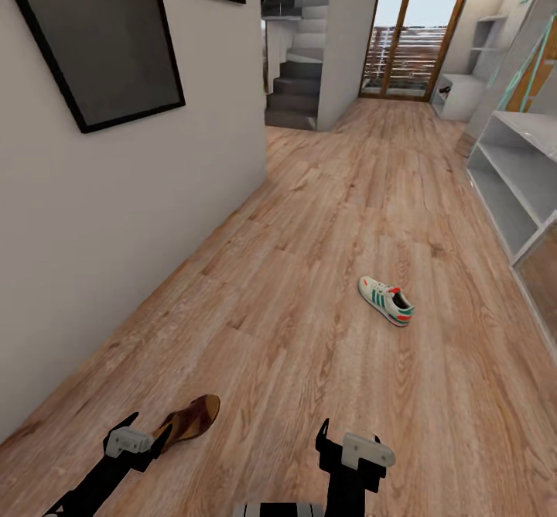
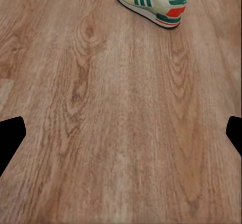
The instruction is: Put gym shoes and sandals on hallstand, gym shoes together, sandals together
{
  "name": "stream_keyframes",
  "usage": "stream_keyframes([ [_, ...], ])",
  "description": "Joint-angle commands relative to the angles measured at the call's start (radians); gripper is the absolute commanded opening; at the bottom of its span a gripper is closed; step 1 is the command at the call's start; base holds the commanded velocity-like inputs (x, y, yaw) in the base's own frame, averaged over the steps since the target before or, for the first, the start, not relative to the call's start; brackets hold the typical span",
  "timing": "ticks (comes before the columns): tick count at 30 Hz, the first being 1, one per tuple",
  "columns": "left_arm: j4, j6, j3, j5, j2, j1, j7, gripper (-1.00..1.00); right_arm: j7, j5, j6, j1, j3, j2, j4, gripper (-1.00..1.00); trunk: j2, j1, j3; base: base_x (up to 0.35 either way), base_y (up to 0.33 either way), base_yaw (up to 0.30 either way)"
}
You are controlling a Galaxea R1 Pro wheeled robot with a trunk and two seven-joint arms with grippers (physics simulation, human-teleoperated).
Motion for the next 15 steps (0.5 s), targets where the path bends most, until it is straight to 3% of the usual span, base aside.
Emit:
stream_keyframes([
  [1, -0.001, -0.005, 0.004, -0.008, -0.001, -0.001, -0.004, 1.00, -0.005, -0.006, -0.003, -0.001, 0.002, 0.000, 0.000, 1.00, 0.000, 0.000, -0.001, 0.000, 0.000, -0.288],
  [15, -0.001, -0.005, 0.004, -0.008, 0.000, -0.001, -0.004, 1.00, -0.005, -0.006, -0.003, -0.001, 0.002, 0.000, 0.000, 1.00, 0.000, 0.000, -0.001, 0.000, 0.000, -0.288],
])
